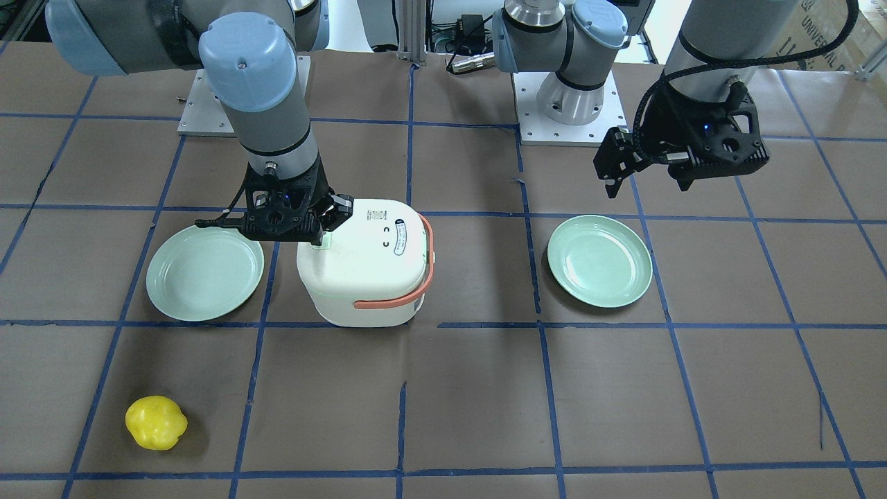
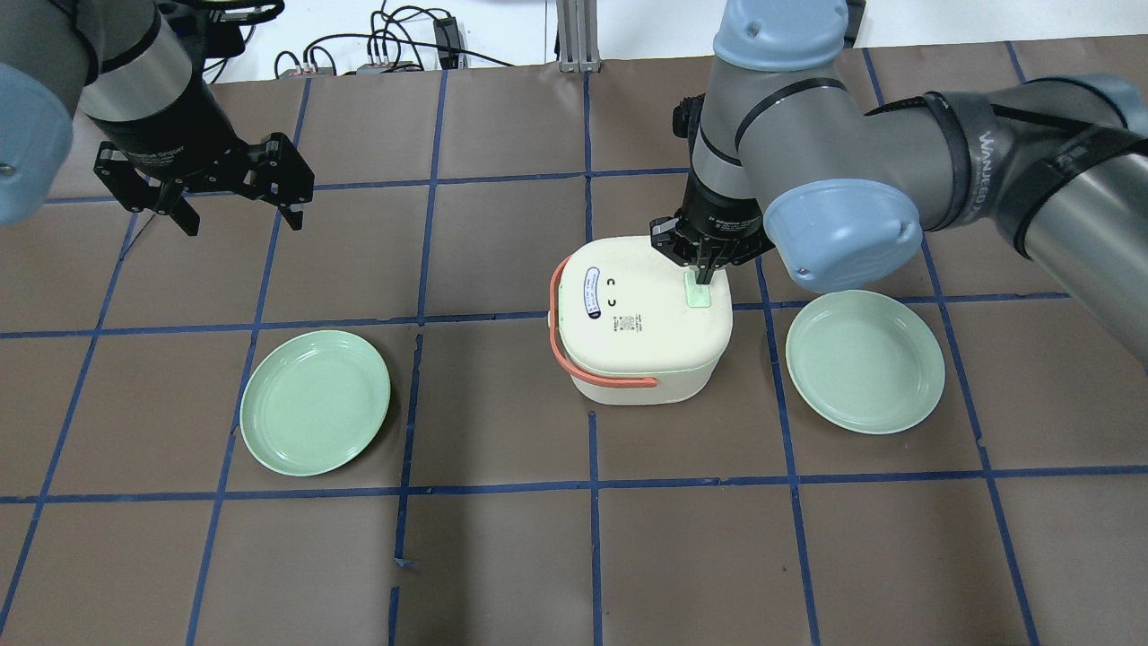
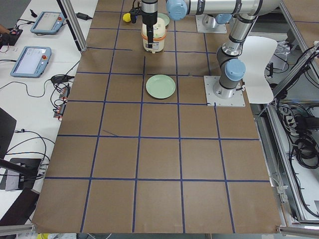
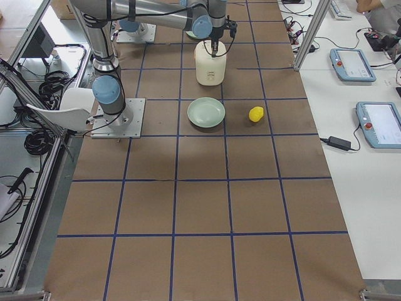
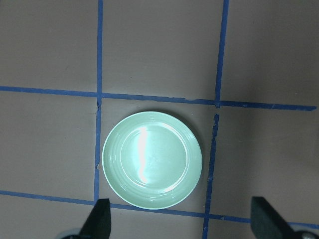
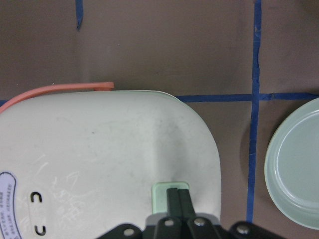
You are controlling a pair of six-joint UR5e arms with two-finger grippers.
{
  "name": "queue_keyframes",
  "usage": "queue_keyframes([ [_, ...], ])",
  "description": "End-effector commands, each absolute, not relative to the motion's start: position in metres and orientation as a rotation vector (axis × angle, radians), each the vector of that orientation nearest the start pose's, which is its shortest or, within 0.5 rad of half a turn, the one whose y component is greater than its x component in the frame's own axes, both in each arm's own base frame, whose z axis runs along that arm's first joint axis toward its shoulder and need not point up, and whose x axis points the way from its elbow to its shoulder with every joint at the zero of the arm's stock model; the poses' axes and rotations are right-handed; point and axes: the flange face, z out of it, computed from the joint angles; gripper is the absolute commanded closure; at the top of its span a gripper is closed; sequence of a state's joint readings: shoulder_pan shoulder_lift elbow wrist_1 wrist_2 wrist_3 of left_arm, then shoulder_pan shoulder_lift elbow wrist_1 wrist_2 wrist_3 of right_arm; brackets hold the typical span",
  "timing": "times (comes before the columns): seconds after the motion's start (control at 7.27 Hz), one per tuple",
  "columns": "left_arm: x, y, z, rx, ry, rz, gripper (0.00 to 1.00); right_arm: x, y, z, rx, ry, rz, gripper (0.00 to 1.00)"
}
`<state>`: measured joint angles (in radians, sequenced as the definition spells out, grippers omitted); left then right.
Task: Press rice cooker button
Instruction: 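Press the green lid button down with the closed right gripper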
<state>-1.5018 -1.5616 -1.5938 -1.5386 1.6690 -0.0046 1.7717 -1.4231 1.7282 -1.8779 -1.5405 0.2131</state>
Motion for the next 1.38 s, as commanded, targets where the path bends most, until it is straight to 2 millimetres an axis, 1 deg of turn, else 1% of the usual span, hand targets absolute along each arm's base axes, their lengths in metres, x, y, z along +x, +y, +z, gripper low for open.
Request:
queue_keyframes([
  [0.0,-0.089,-0.497,0.485,-0.113,3.041,-0.023,0.00,0.241,-0.500,0.362,0.019,3.111,0.017,0.94],
  [0.41,-0.089,-0.497,0.485,-0.113,3.041,-0.023,0.00,0.242,-0.501,0.358,0.019,3.109,0.030,0.94],
  [0.55,-0.089,-0.497,0.485,-0.113,3.041,-0.023,0.00,0.242,-0.503,0.353,0.020,3.110,0.037,0.94],
  [0.69,-0.089,-0.497,0.485,-0.113,3.041,-0.023,0.00,0.242,-0.504,0.354,0.022,3.110,0.035,0.94],
  [0.83,-0.089,-0.497,0.485,-0.113,3.041,-0.023,0.00,0.242,-0.504,0.367,0.021,3.106,-0.005,0.91],
  [0.96,-0.089,-0.497,0.485,-0.113,3.041,-0.023,0.00,0.242,-0.504,0.372,0.021,3.105,-0.012,0.82],
  [1.1,-0.089,-0.497,0.485,-0.113,3.041,-0.023,0.00,0.243,-0.505,0.389,0.020,3.093,-0.064,0.65],
  [1.24,-0.089,-0.497,0.485,-0.113,3.041,-0.023,0.00,0.243,-0.507,0.411,0.017,3.094,-0.089,0.44],
])
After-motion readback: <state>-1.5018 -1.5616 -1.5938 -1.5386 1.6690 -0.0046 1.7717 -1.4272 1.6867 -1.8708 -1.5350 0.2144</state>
